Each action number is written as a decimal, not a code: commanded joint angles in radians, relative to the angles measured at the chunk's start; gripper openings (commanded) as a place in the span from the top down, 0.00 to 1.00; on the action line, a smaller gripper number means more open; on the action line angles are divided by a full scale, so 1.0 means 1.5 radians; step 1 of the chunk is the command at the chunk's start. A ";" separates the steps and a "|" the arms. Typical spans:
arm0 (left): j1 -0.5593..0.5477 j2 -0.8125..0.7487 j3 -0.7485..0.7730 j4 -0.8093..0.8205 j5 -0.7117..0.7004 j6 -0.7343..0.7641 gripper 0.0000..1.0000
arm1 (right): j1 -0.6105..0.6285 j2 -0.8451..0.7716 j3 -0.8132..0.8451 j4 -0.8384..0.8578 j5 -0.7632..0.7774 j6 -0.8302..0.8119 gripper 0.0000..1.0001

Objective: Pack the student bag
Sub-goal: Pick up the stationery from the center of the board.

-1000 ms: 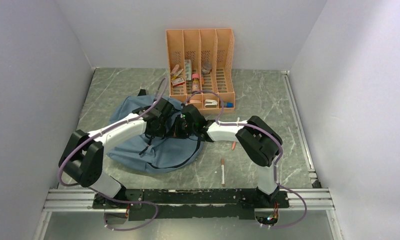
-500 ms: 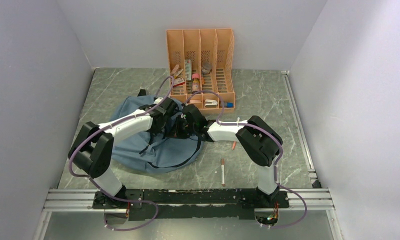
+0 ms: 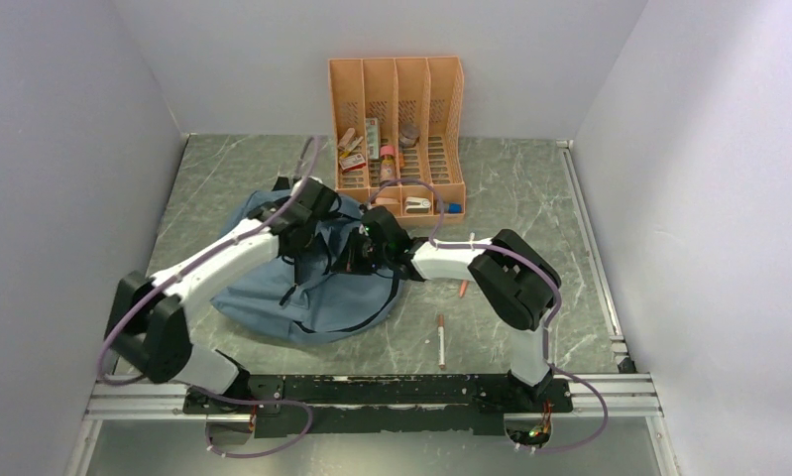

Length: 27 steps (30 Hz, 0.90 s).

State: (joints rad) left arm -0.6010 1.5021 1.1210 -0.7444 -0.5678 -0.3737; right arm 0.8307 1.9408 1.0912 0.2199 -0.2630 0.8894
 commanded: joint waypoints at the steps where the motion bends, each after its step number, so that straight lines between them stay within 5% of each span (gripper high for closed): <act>1: 0.004 -0.103 0.032 0.037 0.016 0.017 0.95 | -0.011 -0.027 -0.004 -0.067 0.032 -0.047 0.93; 7: 0.042 -0.162 0.022 0.070 0.017 0.034 0.95 | -0.012 -0.078 0.010 -0.109 0.086 -0.078 0.92; 13: 0.079 -0.182 -0.009 0.123 0.061 0.058 0.95 | -0.011 -0.180 0.024 -0.180 0.169 -0.135 0.64; 21: 0.086 -0.175 -0.038 0.150 0.071 0.050 0.95 | -0.015 -0.315 0.015 -0.429 0.457 -0.120 0.52; 24: 0.089 -0.171 -0.046 0.158 0.085 0.051 0.95 | -0.051 -0.342 -0.016 -0.529 0.540 -0.078 0.48; 27: 0.091 -0.166 -0.050 0.162 0.099 0.055 0.95 | -0.145 -0.365 -0.060 -0.573 0.515 -0.095 0.46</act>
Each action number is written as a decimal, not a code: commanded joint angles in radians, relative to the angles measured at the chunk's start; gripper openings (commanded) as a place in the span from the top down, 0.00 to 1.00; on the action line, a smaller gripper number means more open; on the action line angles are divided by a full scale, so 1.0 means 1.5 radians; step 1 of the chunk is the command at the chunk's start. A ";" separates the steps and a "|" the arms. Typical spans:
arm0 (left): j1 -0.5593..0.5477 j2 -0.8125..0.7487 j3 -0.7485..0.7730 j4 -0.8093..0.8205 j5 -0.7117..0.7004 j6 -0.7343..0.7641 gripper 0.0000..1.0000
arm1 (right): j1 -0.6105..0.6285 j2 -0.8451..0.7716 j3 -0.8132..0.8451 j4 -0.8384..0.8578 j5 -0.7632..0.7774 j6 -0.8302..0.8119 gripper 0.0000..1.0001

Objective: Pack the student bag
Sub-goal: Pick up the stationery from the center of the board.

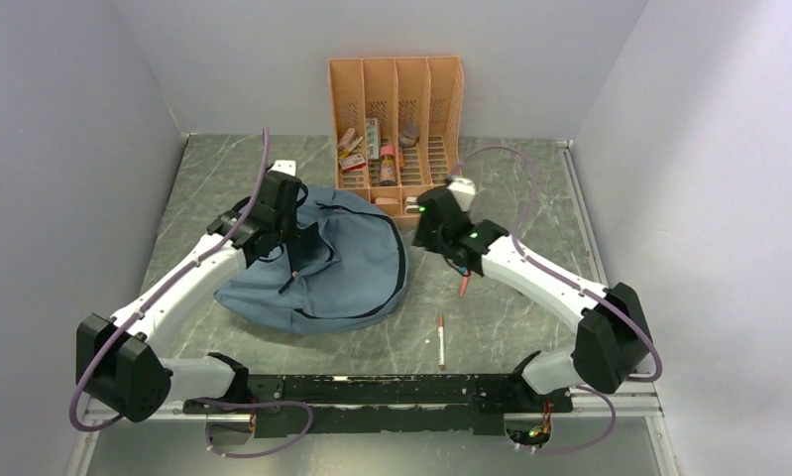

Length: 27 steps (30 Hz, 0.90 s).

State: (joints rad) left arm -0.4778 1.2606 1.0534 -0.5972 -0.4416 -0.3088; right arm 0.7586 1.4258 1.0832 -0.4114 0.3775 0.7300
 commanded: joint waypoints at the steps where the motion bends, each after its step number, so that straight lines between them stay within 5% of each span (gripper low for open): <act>1: 0.009 -0.004 -0.006 0.066 0.017 0.014 0.95 | -0.143 -0.030 -0.067 -0.159 0.077 -0.002 0.46; 9: 0.007 -0.008 -0.011 0.072 0.012 0.026 0.95 | -0.292 0.000 -0.090 -0.206 0.090 -0.089 0.23; 17: -0.004 -0.008 -0.014 0.073 0.002 0.031 0.95 | -0.361 0.061 -0.109 -0.134 0.091 -0.168 0.15; 27: -0.010 -0.003 -0.015 0.077 0.004 0.034 0.95 | -0.449 0.075 -0.159 -0.025 -0.044 -0.240 0.17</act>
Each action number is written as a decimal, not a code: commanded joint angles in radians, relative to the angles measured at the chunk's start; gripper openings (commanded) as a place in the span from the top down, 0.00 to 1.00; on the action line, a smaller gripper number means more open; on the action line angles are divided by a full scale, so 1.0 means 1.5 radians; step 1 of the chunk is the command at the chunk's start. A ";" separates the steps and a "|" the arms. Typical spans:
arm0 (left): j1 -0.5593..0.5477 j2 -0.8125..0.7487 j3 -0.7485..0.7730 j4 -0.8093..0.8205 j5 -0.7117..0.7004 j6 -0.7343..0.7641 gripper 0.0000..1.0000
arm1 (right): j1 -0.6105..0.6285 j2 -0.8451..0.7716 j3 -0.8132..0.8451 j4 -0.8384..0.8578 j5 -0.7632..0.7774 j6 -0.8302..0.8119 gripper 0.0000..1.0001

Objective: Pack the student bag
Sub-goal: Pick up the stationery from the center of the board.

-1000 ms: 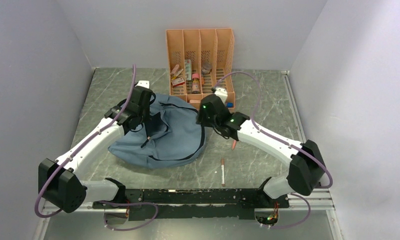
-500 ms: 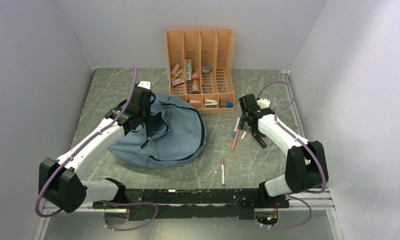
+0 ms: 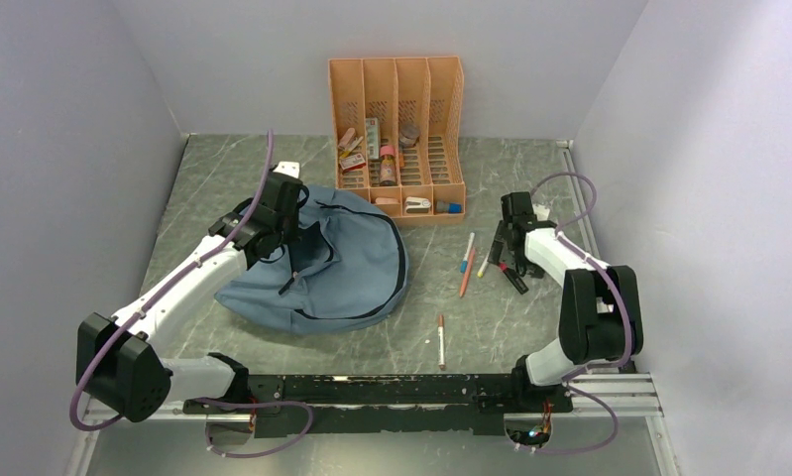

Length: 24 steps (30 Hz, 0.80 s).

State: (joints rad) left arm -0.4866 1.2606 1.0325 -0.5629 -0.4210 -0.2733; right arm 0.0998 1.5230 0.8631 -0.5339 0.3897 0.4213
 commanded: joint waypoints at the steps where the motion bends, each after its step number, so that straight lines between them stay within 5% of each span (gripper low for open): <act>1: -0.004 -0.003 -0.001 0.054 -0.009 0.011 0.95 | -0.012 0.014 -0.017 0.062 -0.060 -0.035 0.17; 10: -0.005 -0.004 -0.004 0.056 -0.010 0.014 0.95 | -0.040 0.047 -0.034 0.081 -0.131 -0.035 0.24; 21: -0.005 -0.003 -0.006 0.060 -0.005 0.018 0.95 | -0.039 -0.017 -0.078 0.057 -0.220 0.002 0.52; 24: -0.005 -0.002 -0.007 0.061 -0.001 0.018 0.95 | -0.036 -0.035 -0.089 0.049 -0.240 0.009 0.53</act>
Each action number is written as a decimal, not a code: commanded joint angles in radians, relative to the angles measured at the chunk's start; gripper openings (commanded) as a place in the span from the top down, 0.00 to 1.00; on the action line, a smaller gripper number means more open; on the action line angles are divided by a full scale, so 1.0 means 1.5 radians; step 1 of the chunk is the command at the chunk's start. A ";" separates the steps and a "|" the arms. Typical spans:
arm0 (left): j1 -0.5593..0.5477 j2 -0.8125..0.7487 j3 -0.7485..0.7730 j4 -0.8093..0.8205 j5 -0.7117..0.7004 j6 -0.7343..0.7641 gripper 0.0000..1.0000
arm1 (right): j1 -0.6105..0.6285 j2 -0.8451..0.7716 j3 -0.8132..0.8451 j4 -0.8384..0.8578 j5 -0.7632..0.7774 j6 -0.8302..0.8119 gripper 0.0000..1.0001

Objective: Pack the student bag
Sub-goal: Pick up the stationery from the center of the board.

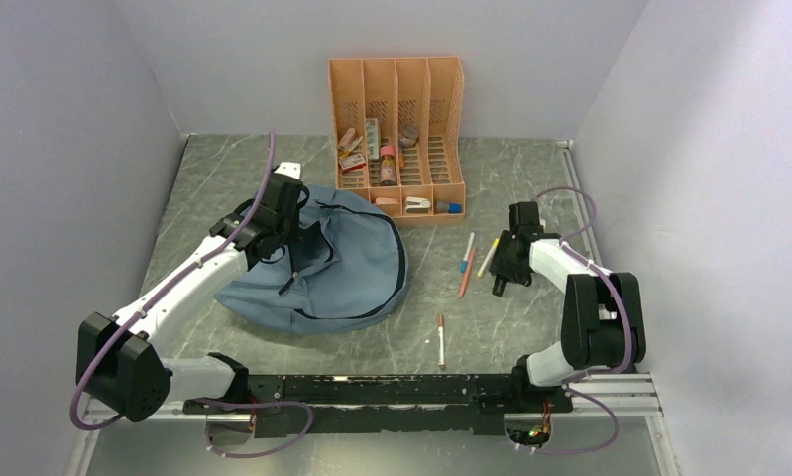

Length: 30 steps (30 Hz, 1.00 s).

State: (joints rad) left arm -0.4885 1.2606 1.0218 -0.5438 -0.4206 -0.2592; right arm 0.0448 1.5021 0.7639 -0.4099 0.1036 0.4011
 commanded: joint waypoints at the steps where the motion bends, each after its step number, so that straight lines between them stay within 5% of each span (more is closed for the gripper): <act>1: -0.004 -0.003 0.000 0.049 -0.001 0.009 0.95 | 0.003 -0.024 -0.024 -0.041 -0.054 0.020 0.47; 5: -0.004 -0.003 0.000 0.050 -0.001 0.009 0.95 | 0.013 -0.033 -0.016 -0.077 -0.039 0.013 0.35; 13: -0.004 -0.007 -0.001 0.051 0.003 0.010 0.95 | 0.014 -0.016 -0.012 -0.072 -0.015 0.014 0.53; 19: -0.003 -0.011 -0.003 0.051 -0.001 0.011 0.95 | 0.014 0.012 0.002 -0.059 0.016 0.016 0.45; 24: -0.003 -0.011 -0.003 0.051 0.001 0.012 0.95 | 0.014 0.046 0.019 -0.054 0.064 0.019 0.48; 30: -0.003 -0.010 -0.003 0.052 -0.001 0.012 0.95 | 0.014 0.053 0.012 -0.039 0.041 0.023 0.64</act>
State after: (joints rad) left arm -0.4885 1.2606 1.0176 -0.5377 -0.4191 -0.2504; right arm 0.0650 1.5433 0.8059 -0.4778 0.1612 0.4232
